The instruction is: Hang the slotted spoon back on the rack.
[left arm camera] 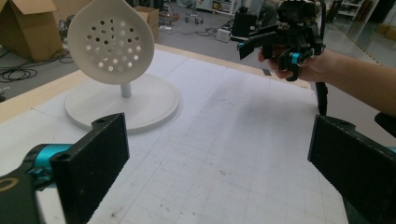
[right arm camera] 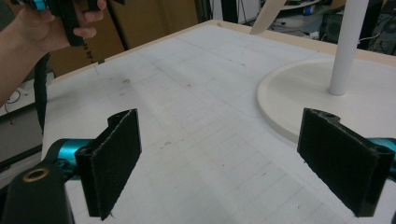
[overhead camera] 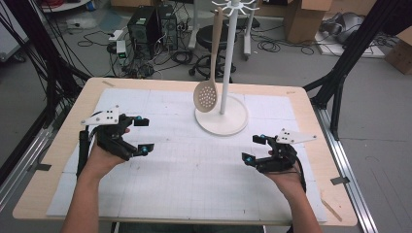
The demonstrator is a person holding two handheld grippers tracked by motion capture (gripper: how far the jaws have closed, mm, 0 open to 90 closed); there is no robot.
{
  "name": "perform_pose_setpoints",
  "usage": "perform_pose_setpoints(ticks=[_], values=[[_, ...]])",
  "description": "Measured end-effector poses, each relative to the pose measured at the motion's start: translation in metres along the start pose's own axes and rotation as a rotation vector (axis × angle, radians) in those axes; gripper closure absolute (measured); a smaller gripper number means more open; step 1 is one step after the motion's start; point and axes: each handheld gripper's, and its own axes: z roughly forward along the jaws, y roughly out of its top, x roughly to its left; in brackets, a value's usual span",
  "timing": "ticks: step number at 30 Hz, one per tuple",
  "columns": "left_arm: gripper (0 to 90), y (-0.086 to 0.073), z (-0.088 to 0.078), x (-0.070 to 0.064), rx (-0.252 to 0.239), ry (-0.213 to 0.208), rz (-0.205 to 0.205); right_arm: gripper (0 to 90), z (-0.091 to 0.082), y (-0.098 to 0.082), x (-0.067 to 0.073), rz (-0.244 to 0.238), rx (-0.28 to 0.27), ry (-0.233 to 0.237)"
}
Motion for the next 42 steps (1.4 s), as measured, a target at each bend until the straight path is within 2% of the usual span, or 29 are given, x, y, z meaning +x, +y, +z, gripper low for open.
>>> perform_pose_setpoints(ticks=[2,5,11,21,42], values=[[2.3,-0.003,-0.002,0.002,0.017,0.013,-0.011,12.9,-0.001,0.0,-0.001,0.0,-0.004,0.001],[1.6,-0.005,-0.009,0.001,-0.017,0.017,-0.013,12.9,-0.002,-0.001,-0.003,0.006,0.002,-0.003],[1.6,-0.01,-0.014,-0.001,-0.028,0.011,-0.009,12.9,-0.005,-0.002,-0.005,0.015,-0.005,-0.012],[1.6,-0.01,-0.013,-0.002,-0.022,0.009,0.0,12.9,-0.004,-0.003,-0.004,0.011,0.003,-0.012],[1.6,-0.014,-0.014,0.001,-0.024,0.02,-0.009,12.9,-0.003,-0.004,-0.003,0.004,0.018,-0.015]])
